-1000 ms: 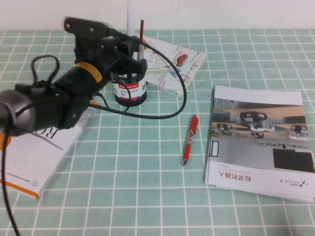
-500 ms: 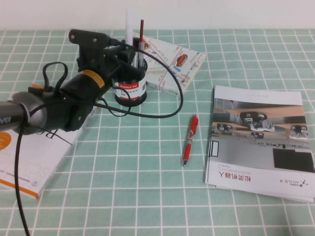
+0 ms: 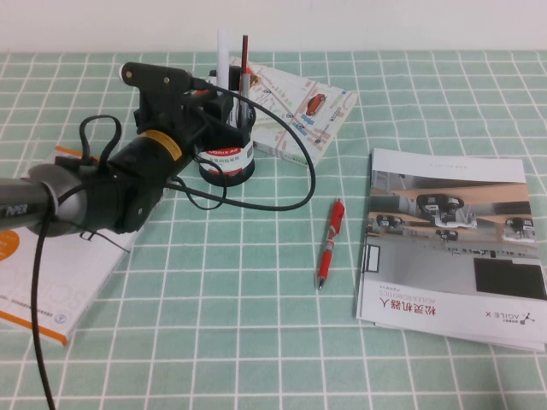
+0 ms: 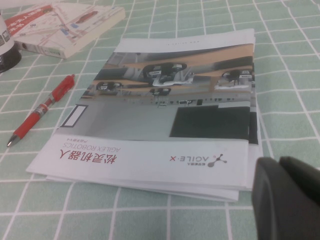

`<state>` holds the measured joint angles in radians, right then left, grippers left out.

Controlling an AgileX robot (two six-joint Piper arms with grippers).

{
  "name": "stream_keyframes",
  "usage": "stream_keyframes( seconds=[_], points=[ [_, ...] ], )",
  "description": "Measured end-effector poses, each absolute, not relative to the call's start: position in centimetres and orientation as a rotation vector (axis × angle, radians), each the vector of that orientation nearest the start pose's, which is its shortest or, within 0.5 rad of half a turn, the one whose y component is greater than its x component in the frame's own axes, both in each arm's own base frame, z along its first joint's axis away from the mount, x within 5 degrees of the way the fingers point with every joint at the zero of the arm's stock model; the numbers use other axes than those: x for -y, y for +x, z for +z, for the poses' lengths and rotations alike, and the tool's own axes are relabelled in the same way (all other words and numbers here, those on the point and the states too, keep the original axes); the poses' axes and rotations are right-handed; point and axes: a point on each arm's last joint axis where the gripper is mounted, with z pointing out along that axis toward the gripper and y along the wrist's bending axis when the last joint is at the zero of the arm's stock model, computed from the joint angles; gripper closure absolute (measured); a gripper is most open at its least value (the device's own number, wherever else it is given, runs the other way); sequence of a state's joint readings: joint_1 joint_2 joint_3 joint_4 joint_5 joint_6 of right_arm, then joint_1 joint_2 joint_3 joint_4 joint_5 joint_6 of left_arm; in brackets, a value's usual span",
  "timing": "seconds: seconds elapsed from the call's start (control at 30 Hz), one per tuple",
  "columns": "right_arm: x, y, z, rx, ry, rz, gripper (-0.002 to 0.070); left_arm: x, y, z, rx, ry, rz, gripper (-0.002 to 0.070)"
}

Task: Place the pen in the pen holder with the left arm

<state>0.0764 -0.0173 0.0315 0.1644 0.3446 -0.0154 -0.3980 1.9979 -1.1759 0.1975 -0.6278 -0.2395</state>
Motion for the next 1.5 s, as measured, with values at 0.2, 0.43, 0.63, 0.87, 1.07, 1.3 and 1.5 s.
stream_keyframes(
  seconds=[0.2,0.43,0.63,0.87,1.07,1.3,1.5],
  points=[
    [-0.9,5.3,17.3,-1.842,0.019,0.202,0.0696,18.1,40.4,20.3,-1.680,0.358,-0.449,0.0422],
    [-0.9,5.3,17.3,-1.842,0.019,0.202,0.0696,17.6,39.7,22.6,-1.721,0.374,-0.414,0.0296],
    [-0.9,5.3,17.3,-1.842,0.019,0.202,0.0696,16.3,36.3,27.3,-1.738,0.437,-0.349,0.0408],
    [-0.9,5.3,17.3,-1.842,0.019,0.202,0.0696,13.4,28.2,32.4,-1.638,0.416,-0.381,0.0655],
    [-0.9,5.3,17.3,-1.842,0.019,0.202,0.0696,10.9,22.6,32.9,-1.611,0.369,-0.417,0.0673],
    [-0.9,5.3,17.3,-1.842,0.019,0.202,0.0696,9.1,18.8,30.1,-1.674,0.310,-0.468,0.0675],
    [-0.9,5.3,17.3,-1.842,0.019,0.202,0.0696,8.6,18.2,27.8,-1.795,0.297,-0.433,0.0675]
  ],
)
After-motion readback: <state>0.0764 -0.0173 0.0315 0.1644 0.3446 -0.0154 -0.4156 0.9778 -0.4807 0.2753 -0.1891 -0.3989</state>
